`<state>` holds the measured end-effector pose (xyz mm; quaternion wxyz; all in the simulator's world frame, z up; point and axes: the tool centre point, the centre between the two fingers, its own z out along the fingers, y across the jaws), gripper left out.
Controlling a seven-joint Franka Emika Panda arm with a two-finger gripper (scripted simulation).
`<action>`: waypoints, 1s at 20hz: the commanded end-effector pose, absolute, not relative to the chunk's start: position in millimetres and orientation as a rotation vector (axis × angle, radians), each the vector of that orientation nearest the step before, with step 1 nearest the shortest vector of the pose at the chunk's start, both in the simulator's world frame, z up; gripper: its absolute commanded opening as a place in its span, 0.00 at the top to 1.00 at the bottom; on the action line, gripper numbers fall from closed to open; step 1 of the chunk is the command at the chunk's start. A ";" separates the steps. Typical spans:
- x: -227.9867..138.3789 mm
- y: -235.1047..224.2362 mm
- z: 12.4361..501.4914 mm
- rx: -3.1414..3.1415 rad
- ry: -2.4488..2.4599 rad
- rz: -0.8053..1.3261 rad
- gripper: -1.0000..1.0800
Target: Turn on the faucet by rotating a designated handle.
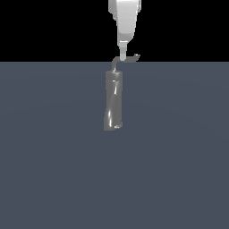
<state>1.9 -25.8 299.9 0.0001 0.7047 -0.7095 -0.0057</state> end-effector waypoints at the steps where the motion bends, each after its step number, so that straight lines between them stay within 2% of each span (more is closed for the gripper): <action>1: 9.1 -57.6 299.8 2.168 -2.275 -0.001 1.00; 11: 24.7 -87.2 299.9 2.151 -2.290 0.000 1.00; 12: 26.3 -45.3 300.0 2.227 -2.227 -0.019 1.00; 20: 45.5 -56.6 299.8 2.209 -2.243 -0.014 1.00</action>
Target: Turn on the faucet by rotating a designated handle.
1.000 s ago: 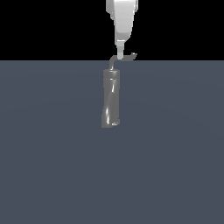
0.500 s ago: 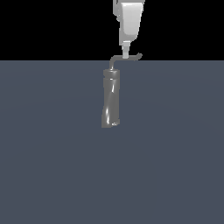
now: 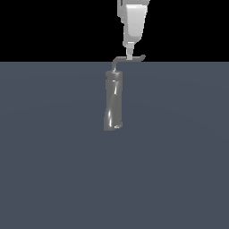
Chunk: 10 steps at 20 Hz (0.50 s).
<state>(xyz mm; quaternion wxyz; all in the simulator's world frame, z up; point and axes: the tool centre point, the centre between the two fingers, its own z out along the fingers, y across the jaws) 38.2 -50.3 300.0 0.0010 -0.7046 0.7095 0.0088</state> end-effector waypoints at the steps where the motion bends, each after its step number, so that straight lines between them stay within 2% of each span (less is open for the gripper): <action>1: 47.9 -58.0 299.8 -2.198 2.236 0.014 1.00; 10: 68.6 -70.7 299.7 -2.181 2.256 0.009 1.00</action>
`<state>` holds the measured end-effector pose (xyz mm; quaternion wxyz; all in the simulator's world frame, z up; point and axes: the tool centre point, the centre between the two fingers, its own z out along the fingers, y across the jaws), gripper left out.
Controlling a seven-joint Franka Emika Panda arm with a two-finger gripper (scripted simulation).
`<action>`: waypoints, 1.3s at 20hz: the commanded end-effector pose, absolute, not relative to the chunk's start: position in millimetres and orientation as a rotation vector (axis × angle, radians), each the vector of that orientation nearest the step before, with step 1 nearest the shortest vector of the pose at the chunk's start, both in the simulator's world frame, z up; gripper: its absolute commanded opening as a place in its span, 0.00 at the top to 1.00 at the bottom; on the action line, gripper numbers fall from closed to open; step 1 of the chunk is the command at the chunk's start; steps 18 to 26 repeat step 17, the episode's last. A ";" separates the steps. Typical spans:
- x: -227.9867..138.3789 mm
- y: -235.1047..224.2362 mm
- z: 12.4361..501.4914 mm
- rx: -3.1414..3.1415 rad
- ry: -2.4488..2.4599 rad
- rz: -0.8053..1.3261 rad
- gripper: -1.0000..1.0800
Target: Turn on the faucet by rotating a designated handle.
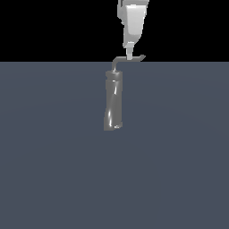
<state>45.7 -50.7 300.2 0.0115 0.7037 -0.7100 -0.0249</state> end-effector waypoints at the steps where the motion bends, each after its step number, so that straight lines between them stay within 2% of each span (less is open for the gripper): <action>1: 70.9 -72.1 299.7 2.184 -2.263 -0.008 1.00; 16: 102.9 -92.8 299.9 2.152 -2.289 -0.001 1.00; 26: 102.9 -92.8 299.9 2.152 -2.289 -0.001 1.00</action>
